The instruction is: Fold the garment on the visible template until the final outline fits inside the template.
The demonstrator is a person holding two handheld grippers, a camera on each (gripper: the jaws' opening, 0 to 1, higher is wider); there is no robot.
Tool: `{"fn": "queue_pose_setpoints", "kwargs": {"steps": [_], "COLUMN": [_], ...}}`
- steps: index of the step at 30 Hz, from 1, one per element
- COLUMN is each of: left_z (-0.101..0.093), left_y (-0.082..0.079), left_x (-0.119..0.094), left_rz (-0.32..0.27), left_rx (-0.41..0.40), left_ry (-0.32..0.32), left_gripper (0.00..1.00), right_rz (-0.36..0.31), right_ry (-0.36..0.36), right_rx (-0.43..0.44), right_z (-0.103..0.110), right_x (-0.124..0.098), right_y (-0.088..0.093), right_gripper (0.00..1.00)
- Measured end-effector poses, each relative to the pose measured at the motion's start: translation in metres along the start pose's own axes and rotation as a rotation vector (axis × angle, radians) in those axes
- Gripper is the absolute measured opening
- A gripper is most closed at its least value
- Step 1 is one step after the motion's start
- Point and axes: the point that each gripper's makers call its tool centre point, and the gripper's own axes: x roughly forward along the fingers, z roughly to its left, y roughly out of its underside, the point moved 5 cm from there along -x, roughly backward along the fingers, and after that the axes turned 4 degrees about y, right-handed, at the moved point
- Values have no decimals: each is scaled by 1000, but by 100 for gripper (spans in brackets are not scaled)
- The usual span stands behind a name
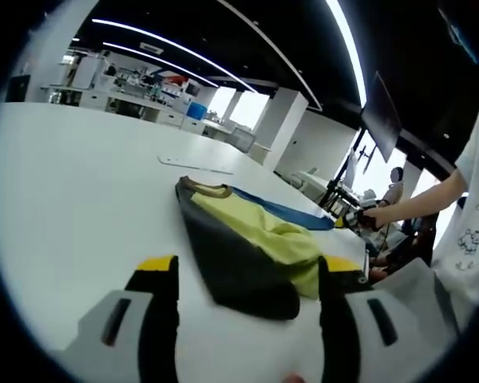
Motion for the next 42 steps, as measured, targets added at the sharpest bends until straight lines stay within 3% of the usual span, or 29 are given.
{"fn": "queue_pose_setpoints", "kwargs": {"steps": [3, 8, 13, 15, 19, 23, 29, 34, 37, 38, 42], "left_z": [0, 0, 2, 3, -1, -5, -12, 1, 6, 8, 0], "left_y": [0, 2, 7, 12, 20, 28, 38, 52, 58, 62, 69], "left_x": [-1, -3, -4, -4, -3, 0, 8, 15, 17, 15, 18], "left_rz": [-1, 4, 21, 36, 58, 86, 74, 98, 123, 132, 146], "left_rx": [0, 2, -4, -6, -7, -7, -63, -100, -139, -198, -275], "left_ry": [1, 4, 3, 1, 14, 30, 56, 21, -8, -25, -6], "left_gripper": [68, 68, 68, 67, 67, 66, 61, 58, 58, 54, 44], "right_rz": [-16, -24, -49, -52, -123, -144, -187, -200, -205, -210, -212], "right_ry": [-4, -77, -209, -227, -307, -342, -415, -456, -490, -506, -536], "right_rx": [-82, -106, -88, -90, -88, -122, -115, -117, -115, -117, -132], "right_z": [2, 7, 21, 21, 33, 41, 64, 76, 83, 86, 92], "right_x": [-7, -12, -21, -26, -41, -56, -78, -89, -95, -98, -108], "right_y": [3, 5, 8, 9, 7, 2, 0, 2, 2, 3, 8], "right_gripper": [56, 62, 85, 91, 99, 99, 99, 99, 99, 99, 99]}}
